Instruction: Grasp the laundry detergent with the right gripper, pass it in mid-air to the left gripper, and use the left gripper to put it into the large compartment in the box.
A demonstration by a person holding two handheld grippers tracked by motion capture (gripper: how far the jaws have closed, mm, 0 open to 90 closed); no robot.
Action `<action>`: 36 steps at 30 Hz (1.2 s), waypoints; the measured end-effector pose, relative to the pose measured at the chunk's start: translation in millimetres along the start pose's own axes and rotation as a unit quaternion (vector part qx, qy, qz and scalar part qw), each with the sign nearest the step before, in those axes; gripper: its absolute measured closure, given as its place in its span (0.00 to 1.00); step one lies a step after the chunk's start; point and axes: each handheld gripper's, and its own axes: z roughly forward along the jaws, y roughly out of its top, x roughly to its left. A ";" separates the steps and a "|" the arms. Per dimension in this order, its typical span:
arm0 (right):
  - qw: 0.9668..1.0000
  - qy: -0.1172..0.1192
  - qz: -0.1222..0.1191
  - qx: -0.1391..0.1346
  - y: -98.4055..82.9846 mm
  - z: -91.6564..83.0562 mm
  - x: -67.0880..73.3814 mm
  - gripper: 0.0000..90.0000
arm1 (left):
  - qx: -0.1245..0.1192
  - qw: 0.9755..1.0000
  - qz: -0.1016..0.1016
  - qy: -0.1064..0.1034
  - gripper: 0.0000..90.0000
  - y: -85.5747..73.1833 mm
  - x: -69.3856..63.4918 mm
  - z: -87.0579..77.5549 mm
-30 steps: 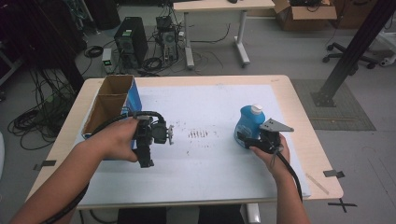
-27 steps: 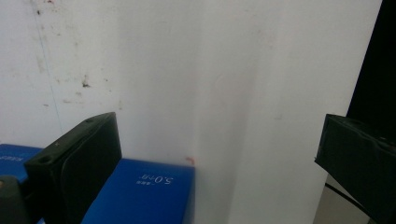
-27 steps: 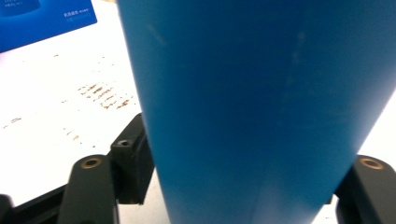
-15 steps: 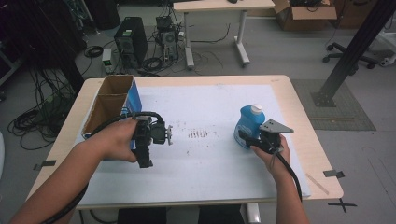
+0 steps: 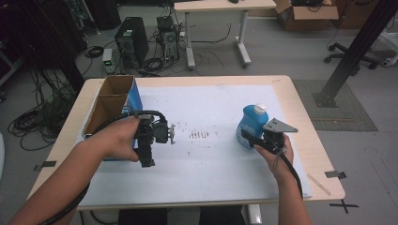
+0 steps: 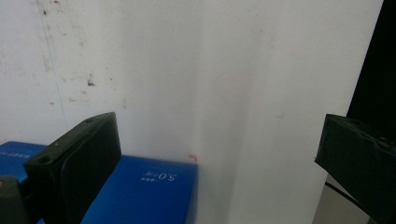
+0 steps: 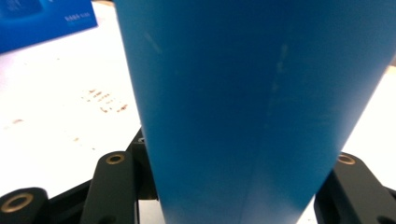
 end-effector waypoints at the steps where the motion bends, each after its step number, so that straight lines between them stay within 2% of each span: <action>1: 1.000 0.000 -0.002 -0.001 1.5 -1.2 0.3 0.50 | -0.001 1.000 -0.001 0.000 0.00 0.2 0.0 -0.1; 11: 0.999 0.028 -0.027 -0.014 24.9 -21.4 4.2 0.50 | -0.005 1.000 0.002 0.006 0.00 4.8 2.0 -8.3; 16: 0.998 0.054 -0.034 -0.013 34.0 -36.7 3.9 0.49 | -0.003 1.000 0.003 0.005 0.00 6.7 2.5 -12.3; 21: 0.996 0.076 -0.038 -0.015 38.0 -47.9 6.2 0.49 | -0.018 1.000 0.007 0.004 0.00 9.9 1.5 -20.4; 25: 0.993 0.103 -0.049 -0.014 41.4 -54.6 11.0 0.49 | -0.022 1.000 0.012 0.003 0.00 13.8 1.9 -27.5; 28: 0.990 0.127 -0.065 -0.012 45.0 -56.9 17.5 0.49 | -0.030 0.999 0.014 -0.004 0.00 16.6 1.6 -32.1; 36: 0.982 0.170 -0.088 -0.008 50.5 -52.7 33.4 0.49 | -0.029 0.999 0.022 0.000 0.00 21.6 -0.2 -41.4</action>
